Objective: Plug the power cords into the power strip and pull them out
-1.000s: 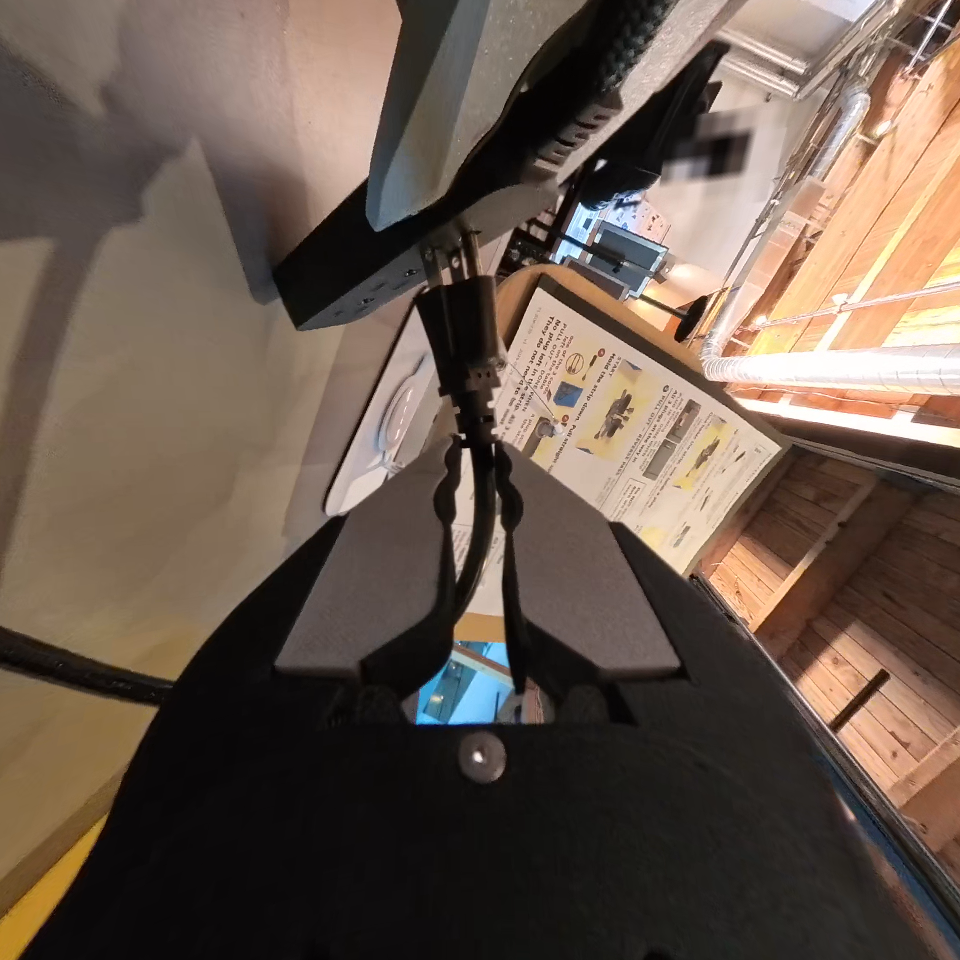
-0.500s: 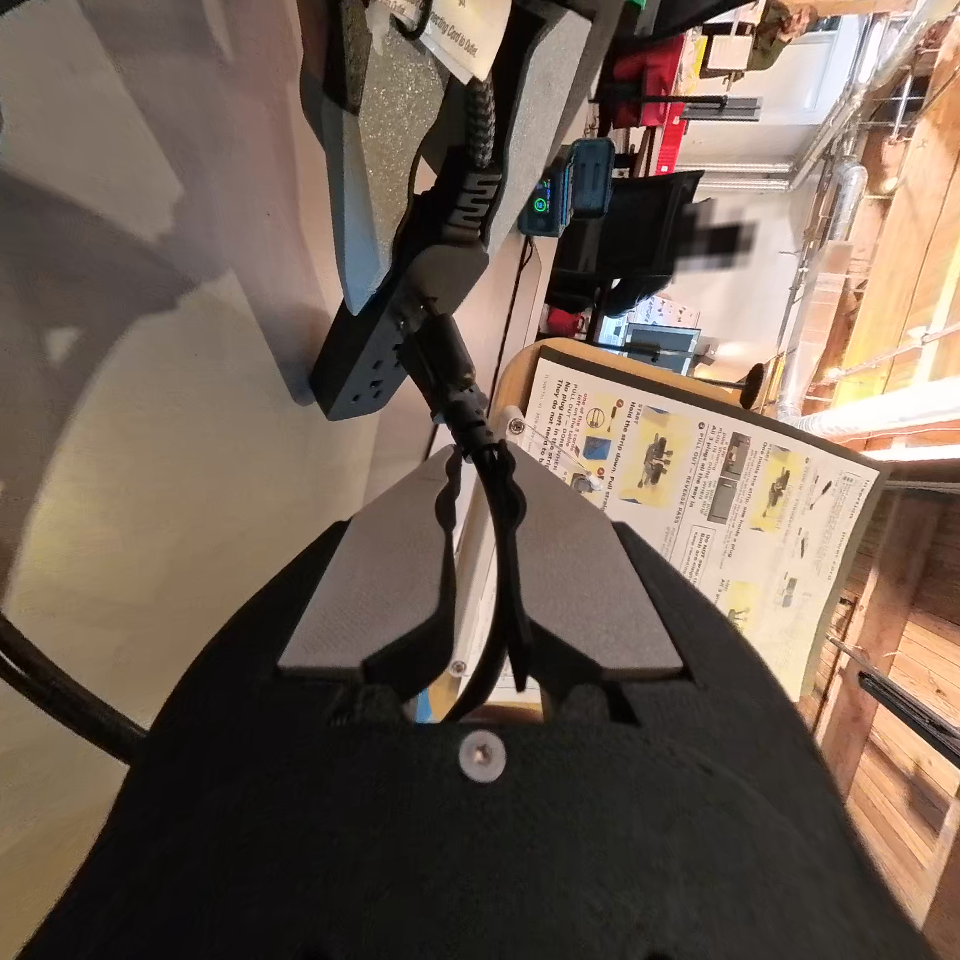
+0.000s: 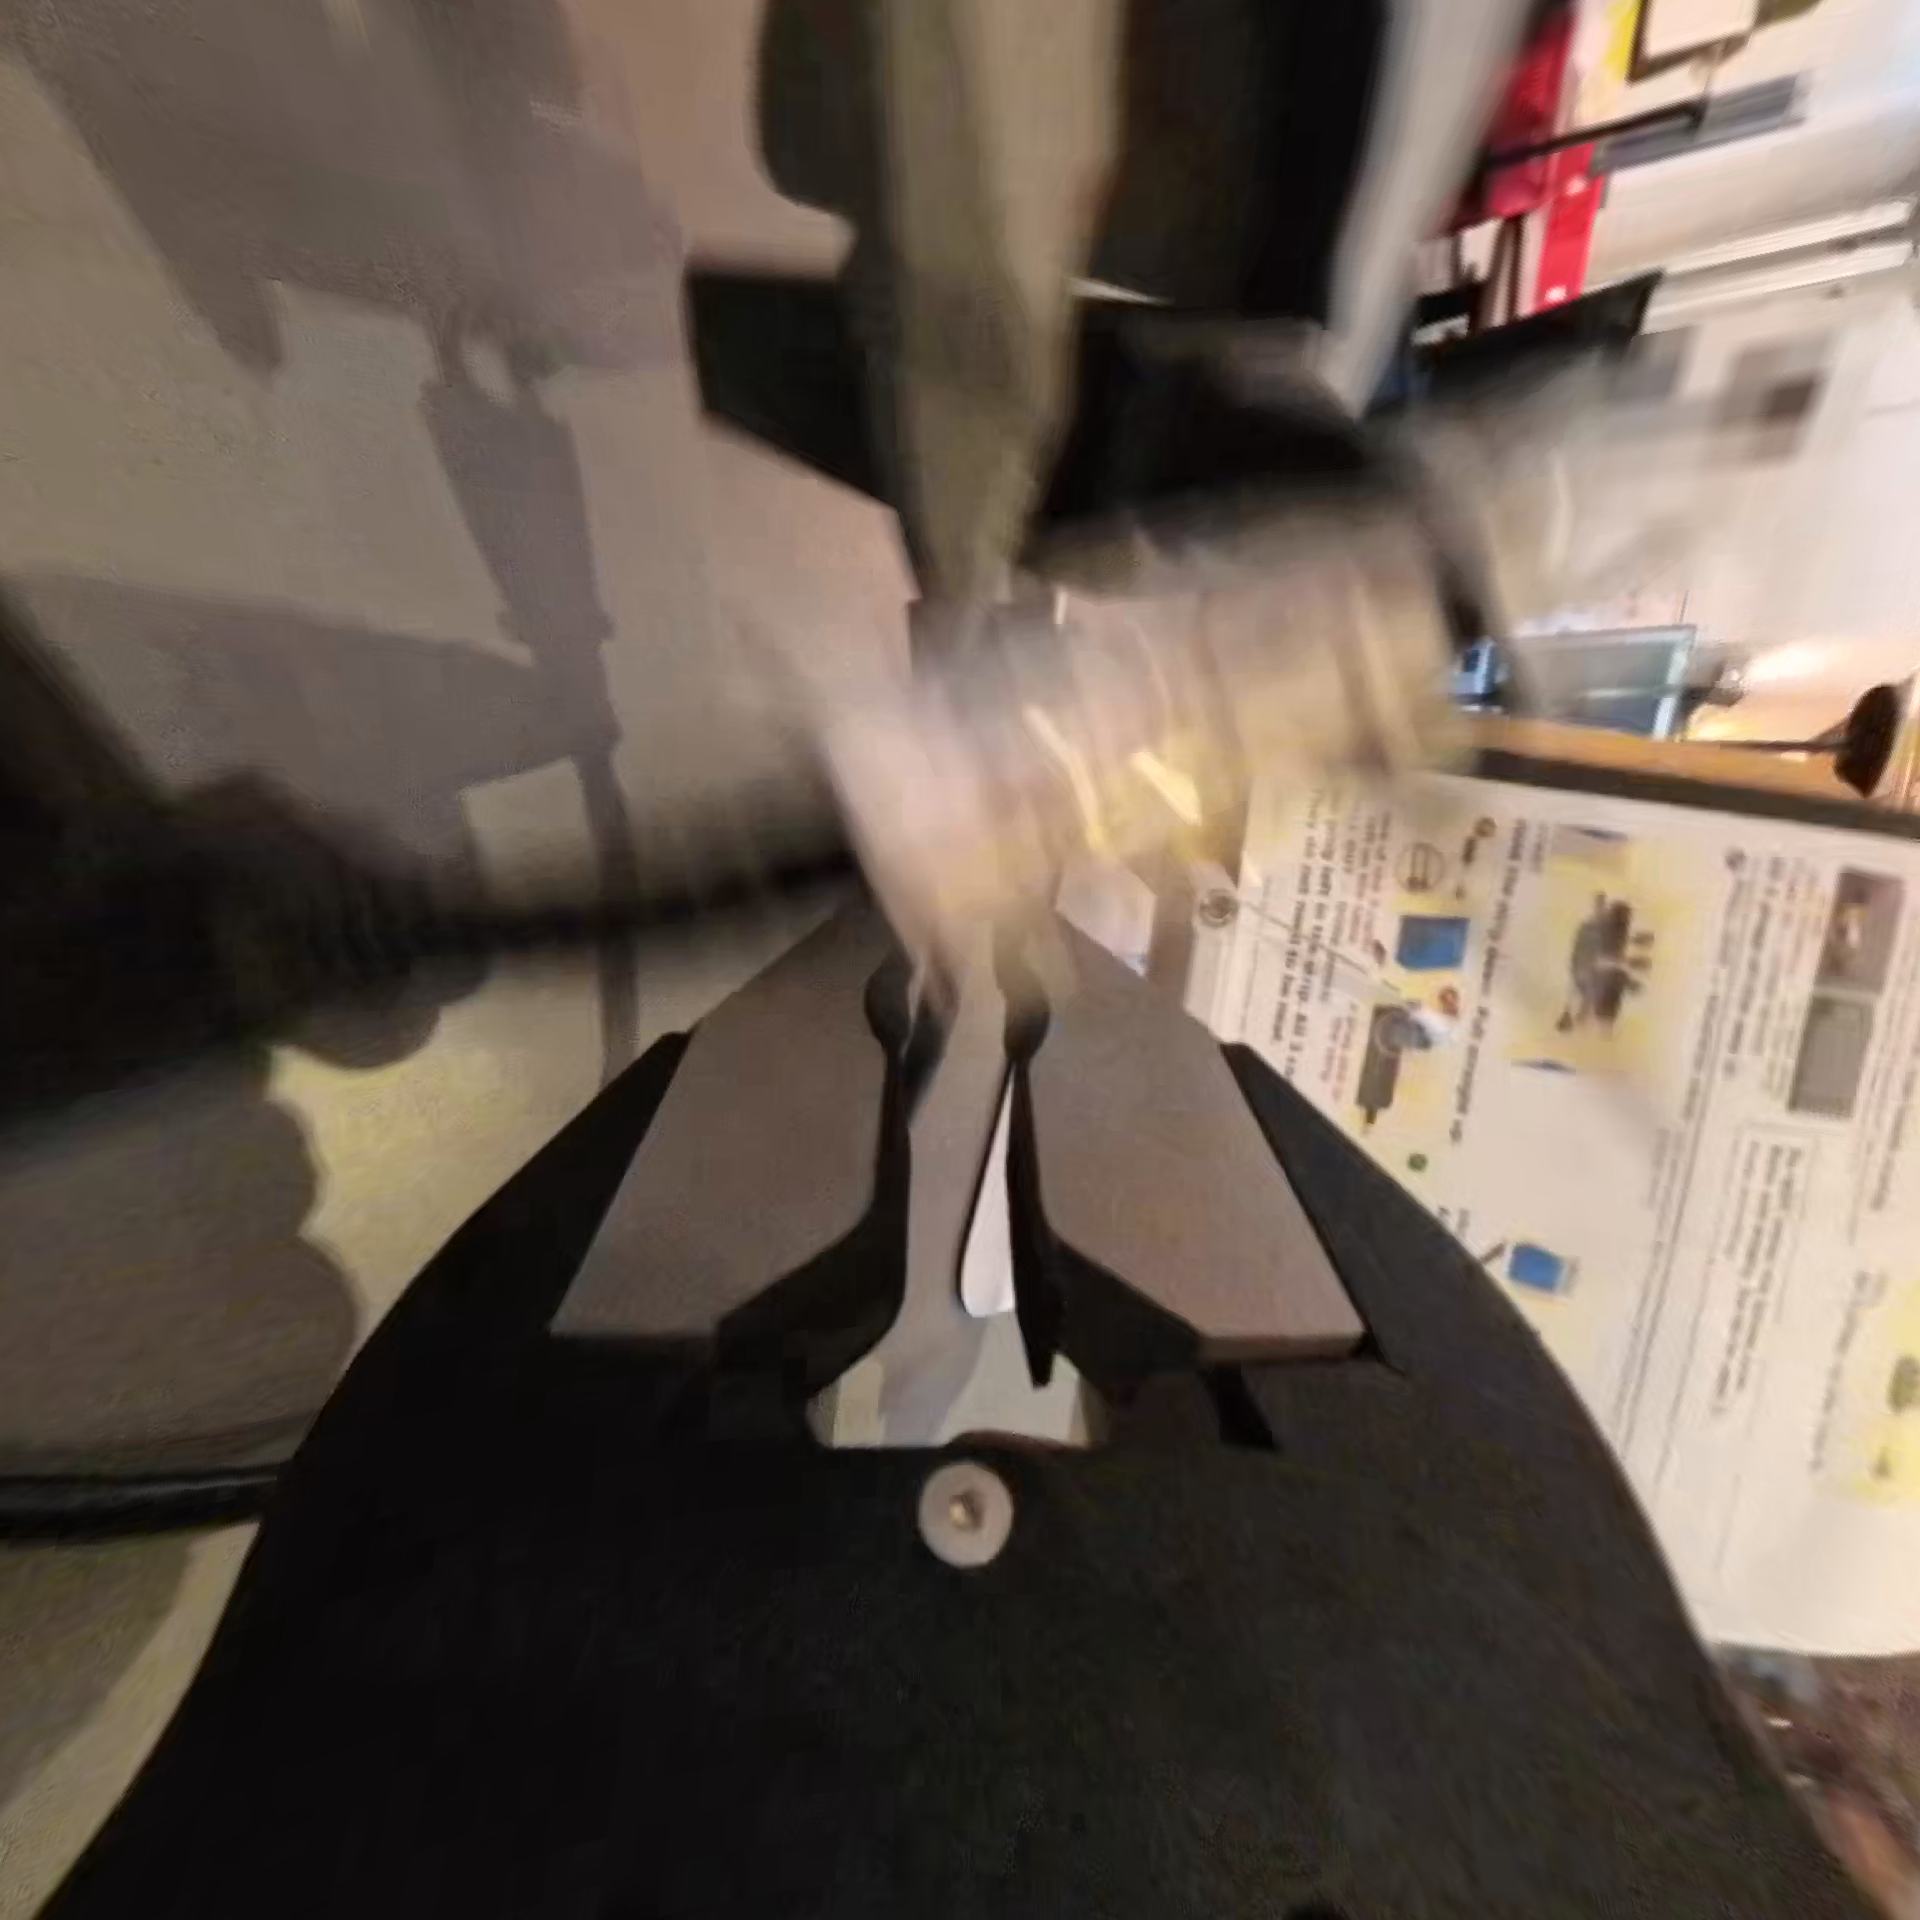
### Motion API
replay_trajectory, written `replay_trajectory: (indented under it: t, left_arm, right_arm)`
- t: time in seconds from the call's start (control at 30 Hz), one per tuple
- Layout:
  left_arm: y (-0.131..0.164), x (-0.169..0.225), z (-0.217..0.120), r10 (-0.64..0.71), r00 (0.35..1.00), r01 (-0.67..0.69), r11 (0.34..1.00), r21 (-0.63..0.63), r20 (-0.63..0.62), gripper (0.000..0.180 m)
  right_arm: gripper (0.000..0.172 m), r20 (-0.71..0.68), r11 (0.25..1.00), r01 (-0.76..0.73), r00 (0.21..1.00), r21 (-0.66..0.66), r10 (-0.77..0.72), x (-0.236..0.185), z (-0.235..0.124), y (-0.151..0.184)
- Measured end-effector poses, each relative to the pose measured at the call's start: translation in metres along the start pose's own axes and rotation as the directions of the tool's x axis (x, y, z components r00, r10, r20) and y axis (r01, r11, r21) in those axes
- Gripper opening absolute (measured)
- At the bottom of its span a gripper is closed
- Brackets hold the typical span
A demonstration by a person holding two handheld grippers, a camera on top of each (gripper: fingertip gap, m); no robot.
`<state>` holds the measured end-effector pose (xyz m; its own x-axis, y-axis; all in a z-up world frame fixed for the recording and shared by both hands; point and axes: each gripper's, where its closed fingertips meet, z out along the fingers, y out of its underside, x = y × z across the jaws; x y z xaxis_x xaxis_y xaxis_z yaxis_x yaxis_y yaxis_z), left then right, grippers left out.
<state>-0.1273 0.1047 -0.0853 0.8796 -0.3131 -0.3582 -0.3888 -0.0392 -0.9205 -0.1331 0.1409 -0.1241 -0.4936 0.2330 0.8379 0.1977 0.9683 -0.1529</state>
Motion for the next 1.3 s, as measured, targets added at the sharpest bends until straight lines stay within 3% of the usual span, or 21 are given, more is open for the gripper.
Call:
replay_trajectory:
  t: [0.1, 0.33, 0.47, 0.57, 0.73, 0.9, 1.17, 1.3]
  left_arm:
    - [0.025, -0.008, -0.007, -0.041, 0.999, 0.039, 0.996, -0.076, -0.029, 0.041]
    - [0.031, -0.004, -0.007, -0.113, 0.992, 0.106, 0.985, -0.133, -0.050, 0.044]
    - [0.070, -0.003, -0.001, -0.057, 0.998, 0.047, 0.945, -0.324, -0.020, 0.050]
    - [0.073, 0.001, 0.004, -0.014, 1.000, 0.005, 0.942, -0.335, -0.023, 0.050]
    - [0.074, 0.007, 0.005, 0.081, 0.995, -0.095, 0.938, -0.333, -0.058, 0.046]
    - [0.073, 0.007, 0.005, 0.086, 0.994, -0.101, 0.941, -0.322, -0.061, 0.046]
    - [0.075, 0.006, 0.002, 0.076, 0.995, -0.095, 0.940, -0.328, -0.068, 0.046]
    - [0.074, 0.006, 0.002, 0.079, 0.994, -0.098, 0.939, -0.329, -0.071, 0.046]
  right_arm:
    - [0.011, -0.051, 0.995, -0.075, 0.996, 0.059, 0.079, 0.014, -0.009, -0.003]
    - [0.011, -0.061, 0.977, -0.170, 0.982, 0.126, 0.179, 0.014, -0.011, -0.003]
    - [0.012, -0.044, 0.973, -0.178, 0.982, 0.144, 0.186, 0.010, -0.013, -0.004]
    - [0.012, -0.026, 0.968, -0.193, 0.980, 0.161, 0.199, 0.008, -0.017, -0.005]
    - [0.013, 0.152, 0.899, -0.347, 0.936, 0.266, 0.317, 0.005, -0.023, -0.013]
    - [0.031, 0.436, 0.785, -0.561, 0.794, 0.261, 0.423, -0.004, -0.021, -0.015]
    - [0.027, 0.511, 0.756, -0.593, 0.757, 0.276, 0.407, -0.004, -0.011, -0.022]
    - [0.024, 0.500, 0.770, -0.556, 0.786, 0.313, 0.364, 0.004, -0.015, -0.022]
